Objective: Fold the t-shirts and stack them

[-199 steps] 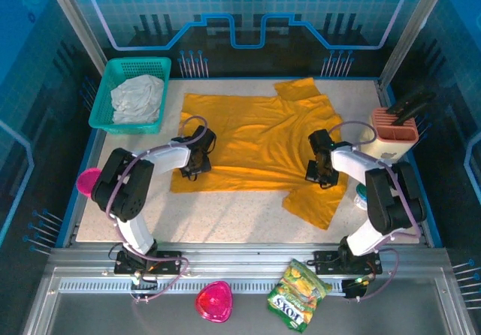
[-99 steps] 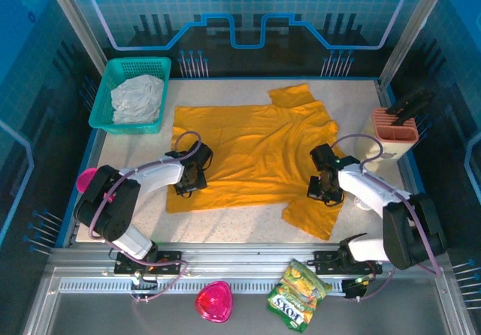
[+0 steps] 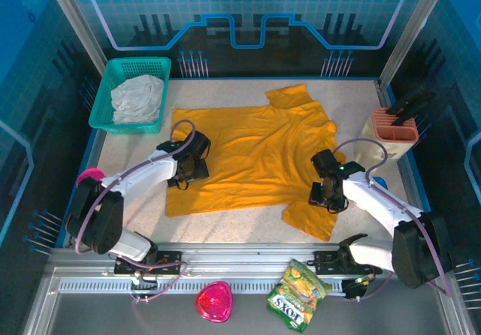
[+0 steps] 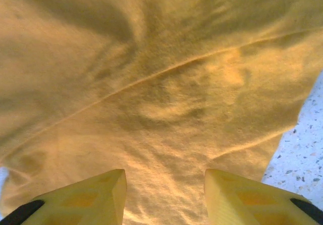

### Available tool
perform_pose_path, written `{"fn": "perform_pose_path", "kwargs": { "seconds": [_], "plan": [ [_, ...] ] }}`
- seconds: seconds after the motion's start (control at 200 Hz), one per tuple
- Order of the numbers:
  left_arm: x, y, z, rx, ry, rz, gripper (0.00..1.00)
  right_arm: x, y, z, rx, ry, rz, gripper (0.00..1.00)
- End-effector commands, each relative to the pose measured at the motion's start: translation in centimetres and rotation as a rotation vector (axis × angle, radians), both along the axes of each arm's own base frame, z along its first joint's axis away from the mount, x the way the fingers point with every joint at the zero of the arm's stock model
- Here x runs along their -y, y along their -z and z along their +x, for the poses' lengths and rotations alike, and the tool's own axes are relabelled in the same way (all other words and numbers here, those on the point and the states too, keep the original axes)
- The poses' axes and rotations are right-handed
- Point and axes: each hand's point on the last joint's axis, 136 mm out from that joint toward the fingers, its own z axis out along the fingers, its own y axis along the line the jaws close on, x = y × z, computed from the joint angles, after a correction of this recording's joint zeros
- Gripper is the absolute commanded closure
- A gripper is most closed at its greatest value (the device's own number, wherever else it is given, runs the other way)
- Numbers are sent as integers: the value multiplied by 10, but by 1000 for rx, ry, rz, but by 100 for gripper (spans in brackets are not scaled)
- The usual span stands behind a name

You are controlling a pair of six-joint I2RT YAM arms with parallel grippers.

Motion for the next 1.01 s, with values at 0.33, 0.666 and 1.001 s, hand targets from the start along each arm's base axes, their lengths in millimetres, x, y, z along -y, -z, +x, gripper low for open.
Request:
{"fn": "perform_pose_path", "kwargs": {
  "seconds": [0.33, 0.666, 1.001],
  "plan": [
    [-21, -18, -11, 1, 1, 33, 14, -17, 36, 13, -120, -61, -82, 73],
    [-43, -25, -10, 4, -38, 47, 14, -30, 36, 48, -100, -102, -88, 83],
    [-30, -28, 39, 22, 2, 82, 17, -48, -7, 79, -10, -178, -16, 63]
  ]
}}
